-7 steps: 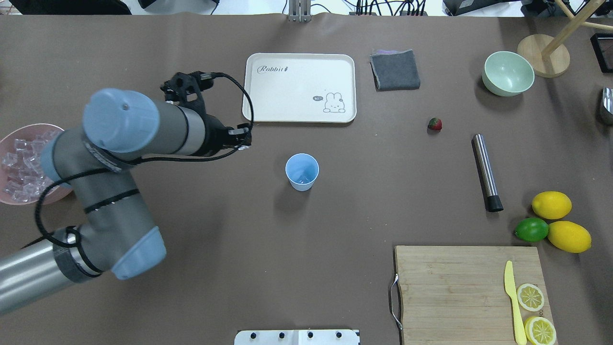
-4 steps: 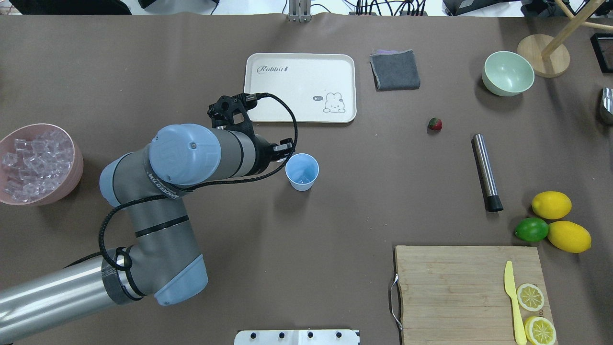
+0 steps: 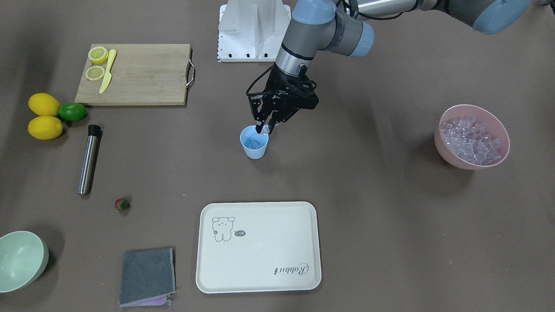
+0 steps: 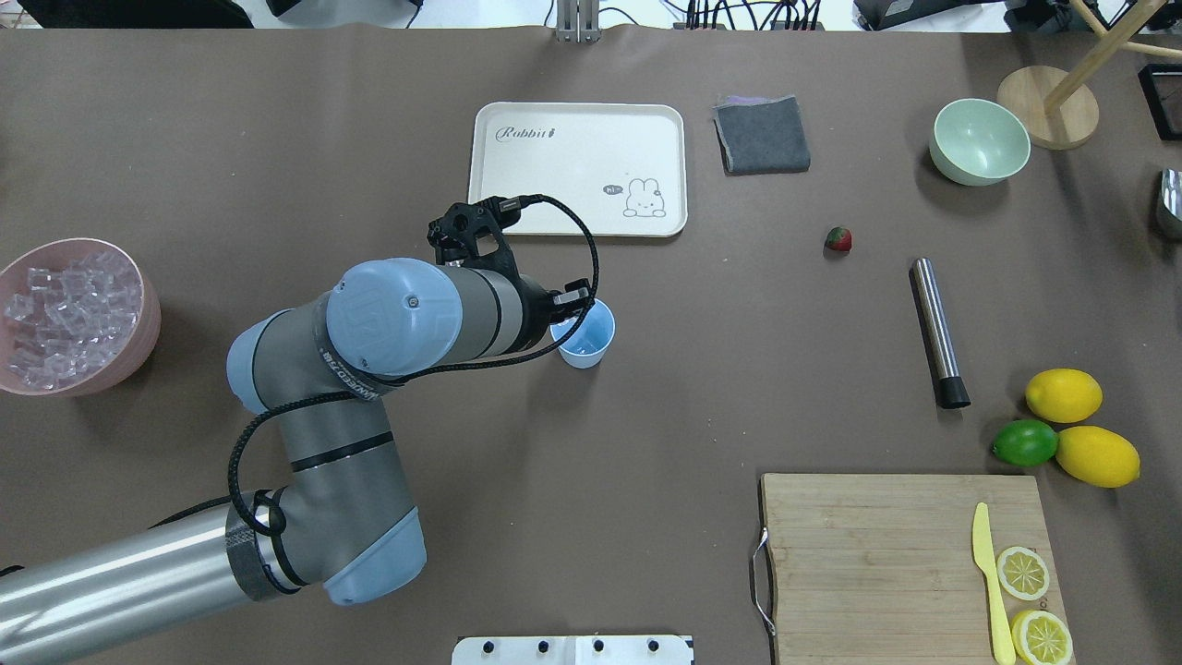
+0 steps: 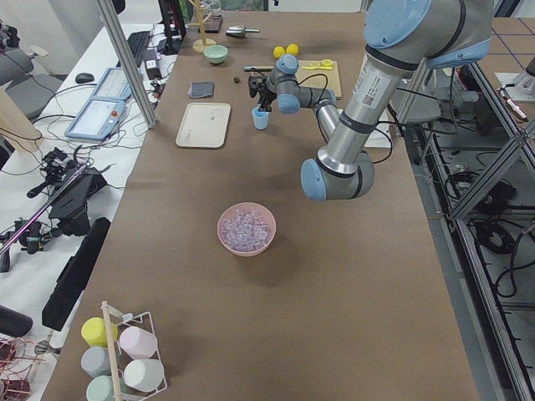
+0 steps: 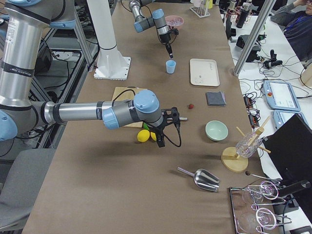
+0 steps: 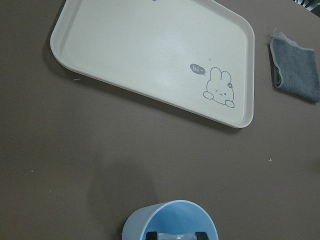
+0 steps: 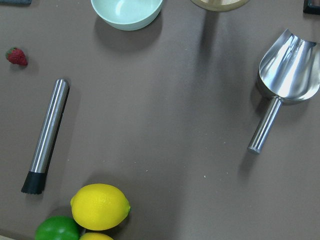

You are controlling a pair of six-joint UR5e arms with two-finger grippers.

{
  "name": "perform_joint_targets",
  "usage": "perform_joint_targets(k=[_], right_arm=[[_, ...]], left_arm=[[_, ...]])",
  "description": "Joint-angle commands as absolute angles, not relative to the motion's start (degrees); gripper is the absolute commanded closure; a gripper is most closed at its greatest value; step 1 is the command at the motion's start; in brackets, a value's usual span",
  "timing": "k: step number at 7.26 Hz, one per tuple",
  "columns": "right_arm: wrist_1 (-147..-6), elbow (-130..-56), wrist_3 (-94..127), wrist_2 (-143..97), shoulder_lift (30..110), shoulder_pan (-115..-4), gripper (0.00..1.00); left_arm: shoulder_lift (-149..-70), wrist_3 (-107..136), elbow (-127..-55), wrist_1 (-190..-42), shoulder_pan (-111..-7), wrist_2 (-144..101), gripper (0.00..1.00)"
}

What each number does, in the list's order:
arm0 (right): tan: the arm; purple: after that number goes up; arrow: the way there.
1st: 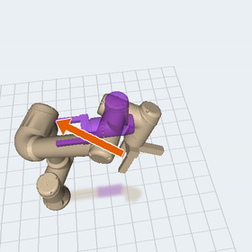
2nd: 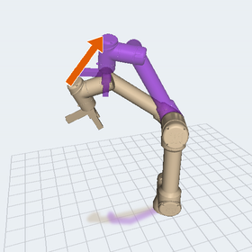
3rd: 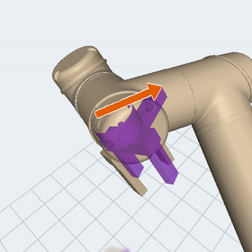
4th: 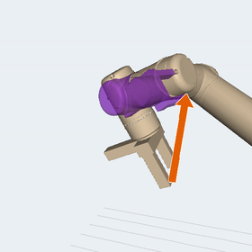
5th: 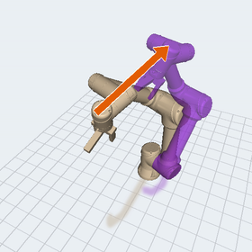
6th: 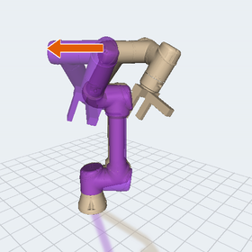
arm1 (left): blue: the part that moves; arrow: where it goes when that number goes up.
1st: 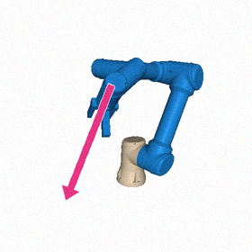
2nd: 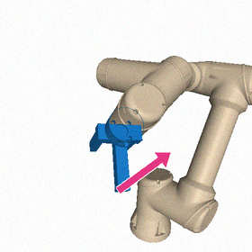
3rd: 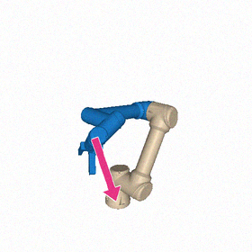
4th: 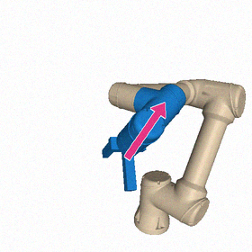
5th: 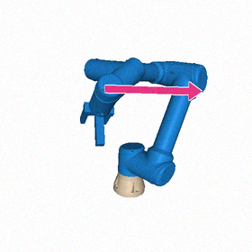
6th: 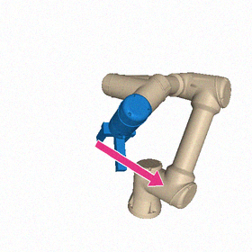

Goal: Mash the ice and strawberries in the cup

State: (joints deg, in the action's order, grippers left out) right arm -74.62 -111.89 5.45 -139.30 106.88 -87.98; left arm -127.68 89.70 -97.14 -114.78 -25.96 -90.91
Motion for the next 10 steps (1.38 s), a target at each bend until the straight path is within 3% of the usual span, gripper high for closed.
perform_joint_targets(k=[1, 2, 6, 10], right_arm=[[-74.62, -111.88, 5.45, -139.31, 106.88, -87.98, 0.0], [-74.62, -111.88, 5.45, -139.31, 106.88, -87.98, 0.0], [-74.71, -111.8, 5.45, -139.22, 106.88, -87.98, 0.0], [-74.71, -111.36, 5.45, -139.31, 106.88, -87.98, 0.0]], left_arm=[[-127.88, 90.79, -97.21, -115.22, -25.75, -89.56, 0.25], [-127.97, 90.7, -97.29, -115.4, -25.75, -89.65, 0.02], [-126.49, 81.27, -100.26, -108.93, -25.93, -92.26, 0.01], [-108.95, 61.13, -113.53, -102.57, -37.31, -106.84, 0.01]])
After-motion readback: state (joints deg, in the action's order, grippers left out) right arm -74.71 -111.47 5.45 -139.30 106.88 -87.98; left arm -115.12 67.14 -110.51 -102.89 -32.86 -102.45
